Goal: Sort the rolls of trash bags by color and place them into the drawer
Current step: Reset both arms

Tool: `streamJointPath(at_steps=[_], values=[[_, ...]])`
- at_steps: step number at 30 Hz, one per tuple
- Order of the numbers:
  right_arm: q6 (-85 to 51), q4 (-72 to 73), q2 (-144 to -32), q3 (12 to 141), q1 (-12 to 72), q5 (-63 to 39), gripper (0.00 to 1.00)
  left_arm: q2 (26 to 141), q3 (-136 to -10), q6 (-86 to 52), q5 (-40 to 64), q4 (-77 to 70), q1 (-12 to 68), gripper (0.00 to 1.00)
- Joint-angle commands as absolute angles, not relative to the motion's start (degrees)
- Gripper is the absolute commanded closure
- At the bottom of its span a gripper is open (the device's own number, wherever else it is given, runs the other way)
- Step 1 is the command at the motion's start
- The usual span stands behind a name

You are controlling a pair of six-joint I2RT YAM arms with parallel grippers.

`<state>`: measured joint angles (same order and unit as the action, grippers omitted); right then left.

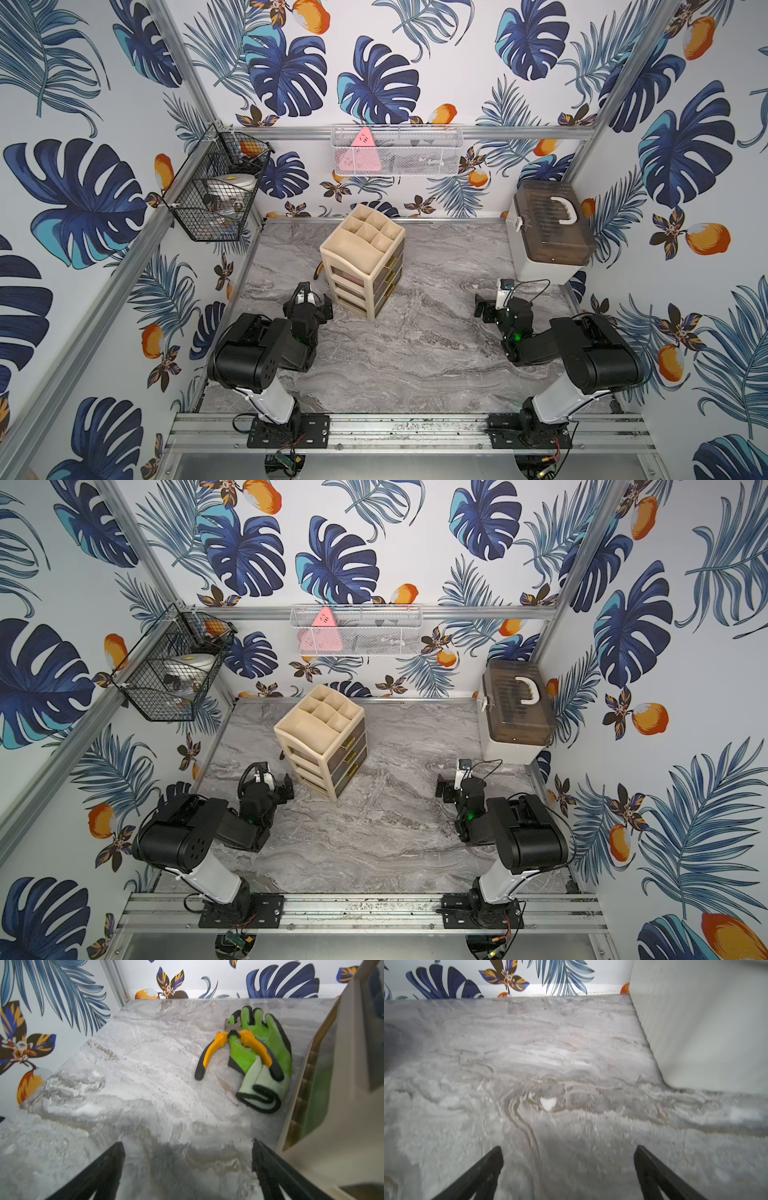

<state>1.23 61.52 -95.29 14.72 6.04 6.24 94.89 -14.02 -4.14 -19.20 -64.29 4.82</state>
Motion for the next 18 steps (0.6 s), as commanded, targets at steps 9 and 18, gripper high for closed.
streamJointPath(at_steps=[9,18], values=[[-0.38,60.71,-95.25,20.44,6.06,11.76,0.00,94.39,-17.24,-3.31,-18.54,-66.12,4.67,0.01],[0.25,53.45,-95.62,24.27,5.98,9.62,0.00,94.70,-20.20,-2.93,-18.87,-60.65,4.75,0.01]])
